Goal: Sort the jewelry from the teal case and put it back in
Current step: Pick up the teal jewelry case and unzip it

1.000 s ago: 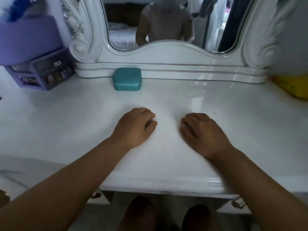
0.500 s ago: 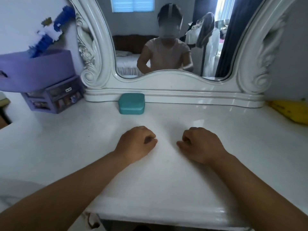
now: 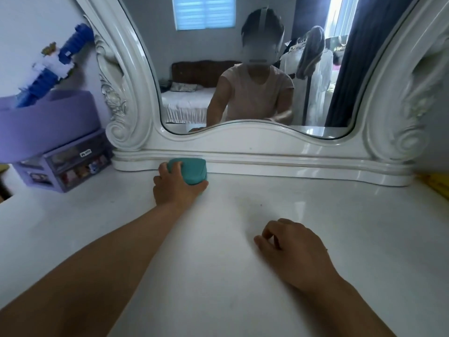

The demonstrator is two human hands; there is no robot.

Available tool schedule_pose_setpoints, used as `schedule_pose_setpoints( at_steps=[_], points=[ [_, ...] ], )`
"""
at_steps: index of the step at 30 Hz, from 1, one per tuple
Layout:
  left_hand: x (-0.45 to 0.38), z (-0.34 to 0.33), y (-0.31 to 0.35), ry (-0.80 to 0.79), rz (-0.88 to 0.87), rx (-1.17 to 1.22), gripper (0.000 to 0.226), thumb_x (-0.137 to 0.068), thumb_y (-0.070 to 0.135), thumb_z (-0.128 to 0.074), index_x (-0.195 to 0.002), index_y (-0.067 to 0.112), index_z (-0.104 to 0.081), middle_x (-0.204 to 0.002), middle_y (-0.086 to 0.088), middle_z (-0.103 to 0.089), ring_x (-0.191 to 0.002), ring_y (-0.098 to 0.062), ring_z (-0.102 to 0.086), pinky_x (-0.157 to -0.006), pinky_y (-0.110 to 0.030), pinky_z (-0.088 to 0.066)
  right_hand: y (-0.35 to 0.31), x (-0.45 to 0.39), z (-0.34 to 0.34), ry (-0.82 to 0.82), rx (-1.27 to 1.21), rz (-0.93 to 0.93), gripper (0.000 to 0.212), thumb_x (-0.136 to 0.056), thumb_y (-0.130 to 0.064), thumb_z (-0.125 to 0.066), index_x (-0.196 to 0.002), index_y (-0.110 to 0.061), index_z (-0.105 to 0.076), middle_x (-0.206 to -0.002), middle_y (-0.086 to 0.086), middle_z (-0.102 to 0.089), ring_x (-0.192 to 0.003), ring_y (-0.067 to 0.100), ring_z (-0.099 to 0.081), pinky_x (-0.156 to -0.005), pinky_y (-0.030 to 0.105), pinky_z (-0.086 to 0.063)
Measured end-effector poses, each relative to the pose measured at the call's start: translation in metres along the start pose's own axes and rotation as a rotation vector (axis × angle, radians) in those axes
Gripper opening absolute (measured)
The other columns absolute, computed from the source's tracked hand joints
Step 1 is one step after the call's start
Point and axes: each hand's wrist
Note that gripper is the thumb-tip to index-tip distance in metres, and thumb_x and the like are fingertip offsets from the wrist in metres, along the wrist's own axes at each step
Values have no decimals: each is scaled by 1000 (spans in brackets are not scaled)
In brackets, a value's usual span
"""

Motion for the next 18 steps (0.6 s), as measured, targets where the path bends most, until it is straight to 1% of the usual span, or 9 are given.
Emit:
schedule_pose_setpoints(
  at_steps=[4,6,8,10,12,15,16,18],
  points=[
    [4,5,1,29,-22,43,77,-62,51,-73,-126,21,-44,-137,-8,-36,-114,-36,-43,-95,-40,-38,0,0,2,10,-3,25,28,-90,-46,-43,-94,-23,-59,-86,-7,-55,-82,14,-55,-73,26,-42],
    [16,12,3,17,-79,68,76,-60,51,-74,-126,23,-46,-136,-6,-38,-114,-33,-44,-96,-39,-39,-3,0,4,15,-12,37,29,-89,-48,-44,-103,-26,-56,-87,-10,-50,-83,10,-51,-73,24,-38],
    [35,19,8,-25,-167,102,80,-58,52,-75,-127,23,-47,-138,-4,-38,-116,-28,-44,-98,-36,-39,-5,-1,6,15,-41,37,33,-88,-49,-47,-112,-28,-53,-93,-12,-48,-91,9,-52,-75,21,-37],
    [60,27,17,-71,-257,126,85,-56,56,-75,-129,23,-46,-140,-2,-37,-120,-24,-43,-101,-33,-37,-5,0,5,12,-102,20,45,-84,-50,-53,-124,-30,-47,-108,-10,-52,-104,10,-53,-83,21,-40],
    [87,32,25,-120,-341,130,90,-55,59,-73,-132,23,-45,-143,-1,-35,-125,-22,-40,-106,-32,-35,-4,1,3,23,-205,16,67,-77,-50,-63,-135,-32,-34,-122,-11,-47,-112,9,-49,-90,21,-41],
    [124,34,36,-213,-382,155,94,-58,59,-73,-138,27,-36,-149,3,-26,-132,-17,-31,-108,-29,-30,1,3,3,2,-321,49,100,-64,-50,-75,-143,-33,-15,-123,-20,-32,-119,4,-38,-93,17,-32],
    [133,33,38,-229,-379,163,95,-59,61,-72,-140,29,-33,-149,5,-24,-132,-16,-29,-107,-28,-30,3,5,3,-29,-347,62,107,-61,-49,-78,-144,-34,-12,-125,-21,-29,-120,2,-34,-95,16,-29],
    [145,32,38,-251,-373,168,99,-58,66,-69,-141,30,-28,-150,7,-21,-133,-13,-27,-105,-26,-30,7,9,3,-97,-377,84,114,-57,-49,-81,-144,-36,-8,-130,-21,-29,-122,-1,-30,-96,15,-27]
  ],
)
Point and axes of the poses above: each hand's wrist, its own x-axis away from the middle knuckle, its own z-axis out of the back of the hand, y = z × x
